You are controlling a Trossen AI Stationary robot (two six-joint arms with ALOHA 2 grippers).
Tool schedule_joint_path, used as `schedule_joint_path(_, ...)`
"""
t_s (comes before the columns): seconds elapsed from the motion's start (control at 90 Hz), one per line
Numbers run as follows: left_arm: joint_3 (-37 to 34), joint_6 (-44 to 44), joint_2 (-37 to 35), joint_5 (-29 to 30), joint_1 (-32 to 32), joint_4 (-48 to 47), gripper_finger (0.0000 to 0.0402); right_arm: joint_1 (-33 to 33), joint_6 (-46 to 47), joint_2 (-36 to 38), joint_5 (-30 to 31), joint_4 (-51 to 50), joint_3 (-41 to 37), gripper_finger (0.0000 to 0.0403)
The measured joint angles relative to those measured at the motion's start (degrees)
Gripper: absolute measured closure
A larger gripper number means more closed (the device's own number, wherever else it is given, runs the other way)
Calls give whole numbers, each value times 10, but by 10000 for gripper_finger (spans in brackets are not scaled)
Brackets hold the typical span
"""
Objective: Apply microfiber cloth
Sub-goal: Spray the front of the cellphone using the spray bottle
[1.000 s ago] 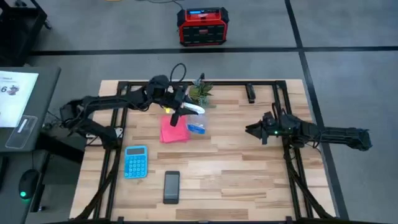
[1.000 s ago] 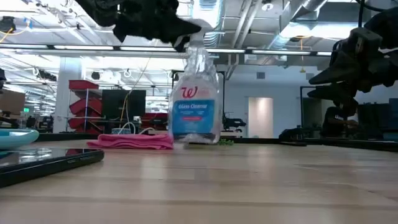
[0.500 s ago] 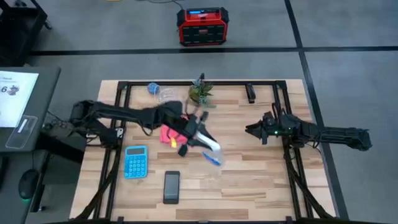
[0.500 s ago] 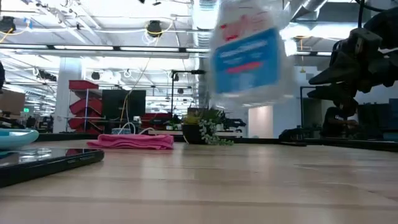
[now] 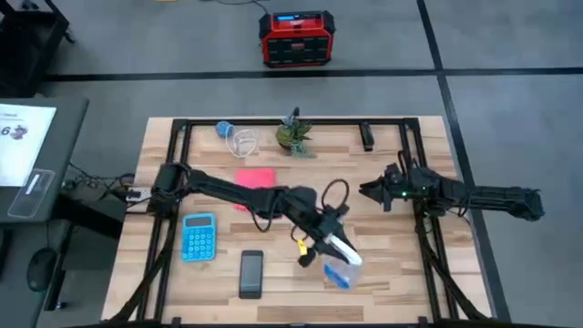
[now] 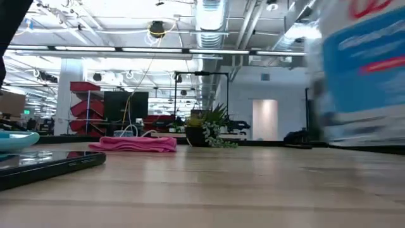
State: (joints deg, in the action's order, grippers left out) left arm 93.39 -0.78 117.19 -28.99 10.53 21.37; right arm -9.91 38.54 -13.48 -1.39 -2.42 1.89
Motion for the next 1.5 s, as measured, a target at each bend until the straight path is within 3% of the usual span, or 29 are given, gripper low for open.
schedule_joint_path(0.378,3,42,11,38,8,-41,310,0,0,0,0,-1,0,264)
schedule_joint_path(0.878,10,61,-3,36,10,-40,100,0,0,0,0,-1,0,264)
schedule_joint_path(1.022,13,81,-51,34,-3,-63,86,0,0,0,0,0,0,264)
schedule_joint_path(1.256,-6,104,-167,38,-40,-217,89,0,0,0,0,1,0,264)
schedule_joint_path(1.367,-69,102,-227,85,-53,-270,93,0,0,0,-1,1,0,264)
schedule_joint_path(1.5,-197,74,-300,178,-56,-240,96,0,0,0,-1,1,0,264)
